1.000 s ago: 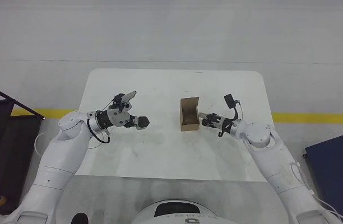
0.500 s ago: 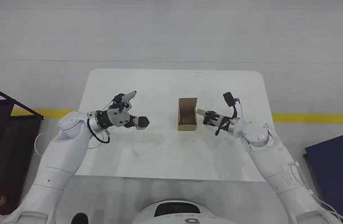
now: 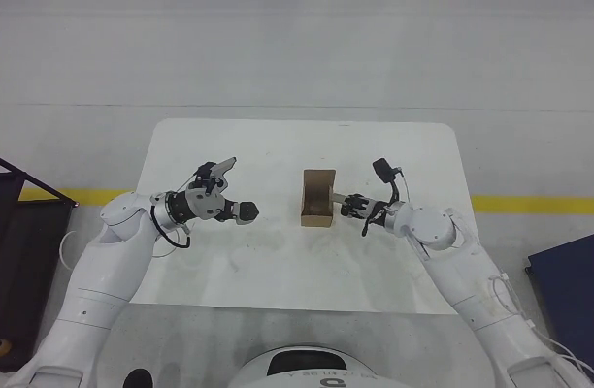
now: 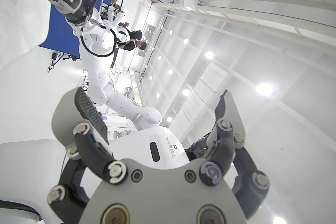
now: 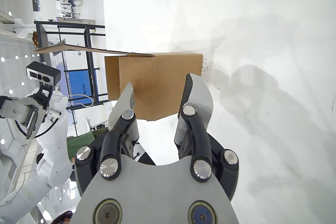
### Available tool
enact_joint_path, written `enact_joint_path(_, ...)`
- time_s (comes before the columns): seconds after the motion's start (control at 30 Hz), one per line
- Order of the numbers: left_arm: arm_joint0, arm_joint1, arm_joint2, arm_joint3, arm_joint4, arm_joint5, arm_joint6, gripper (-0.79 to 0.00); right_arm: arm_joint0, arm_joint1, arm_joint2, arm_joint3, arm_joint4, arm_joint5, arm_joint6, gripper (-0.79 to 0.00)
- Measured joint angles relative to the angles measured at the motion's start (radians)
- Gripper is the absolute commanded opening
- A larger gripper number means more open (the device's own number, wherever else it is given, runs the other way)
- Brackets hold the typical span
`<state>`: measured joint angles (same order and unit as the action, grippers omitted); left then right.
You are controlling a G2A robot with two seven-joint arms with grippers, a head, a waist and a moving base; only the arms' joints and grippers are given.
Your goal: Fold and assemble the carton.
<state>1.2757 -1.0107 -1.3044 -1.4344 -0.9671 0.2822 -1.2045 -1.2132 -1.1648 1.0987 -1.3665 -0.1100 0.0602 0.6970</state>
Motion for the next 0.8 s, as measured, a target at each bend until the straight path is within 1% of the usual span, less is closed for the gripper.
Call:
enact_joint_path(0.13,0.0,0.0,0.0,0.0,0.0,0.0,0.0,0.0,0.012,-0.004,-0.021,0.004,-0.028,0.015,-0.003,-0.394)
enact_joint_path(0.2,0.0,0.0,0.0,0.0,0.0,0.0,0.0,0.0,0.013,-0.005,-0.022,0.002,-0.026,0.017,-0.012,-0.332)
enact_joint_path(0.23,0.0,0.0,0.0,0.0,0.0,0.0,0.0,0.0,0.011,-0.005,-0.018,-0.001,-0.021,0.017,-0.018,-0.252)
enact_joint_path(0.27,0.0,0.0,0.0,0.0,0.0,0.0,0.0,0.0,0.008,-0.004,-0.012,-0.005,-0.015,0.015,-0.024,-0.212)
enact_joint_path(0.33,0.0,0.0,0.0,0.0,0.0,0.0,0.0,0.0,-0.006,-0.001,0.007,-0.021,0.0,0.007,-0.032,-0.206)
enact_joint_path(0.43,0.0,0.0,0.0,0.0,0.0,0.0,0.0,0.0,-0.04,0.007,0.04,-0.055,0.014,-0.009,-0.036,-0.219)
enact_joint_path(0.5,0.0,0.0,0.0,0.0,0.0,0.0,0.0,0.0,-0.069,0.012,0.063,-0.082,0.019,-0.018,-0.042,-0.237)
enact_joint_path(0.53,0.0,0.0,0.0,0.0,0.0,0.0,0.0,0.0,-0.084,0.015,0.072,-0.095,0.019,-0.022,-0.046,-0.262)
enact_joint_path(0.57,0.0,0.0,0.0,0.0,0.0,0.0,0.0,0.0,-0.099,0.017,0.081,-0.11,0.018,-0.026,-0.05,-0.265)
enact_joint_path(0.7,0.0,0.0,0.0,0.0,0.0,0.0,0.0,0.0,-0.177,0.029,0.126,-0.195,0.011,-0.05,-0.073,-0.246)
enact_joint_path(0.77,-0.002,0.004,0.002,0.009,0.023,0.01,0.023,0.0,-0.208,0.033,0.142,-0.23,0.005,-0.057,-0.081,-0.234)
enact_joint_path(0.8,-0.011,0.009,0.002,0.014,0.074,0.008,0.074,0.0,-0.225,0.035,0.149,-0.251,-0.001,-0.062,-0.086,-0.234)
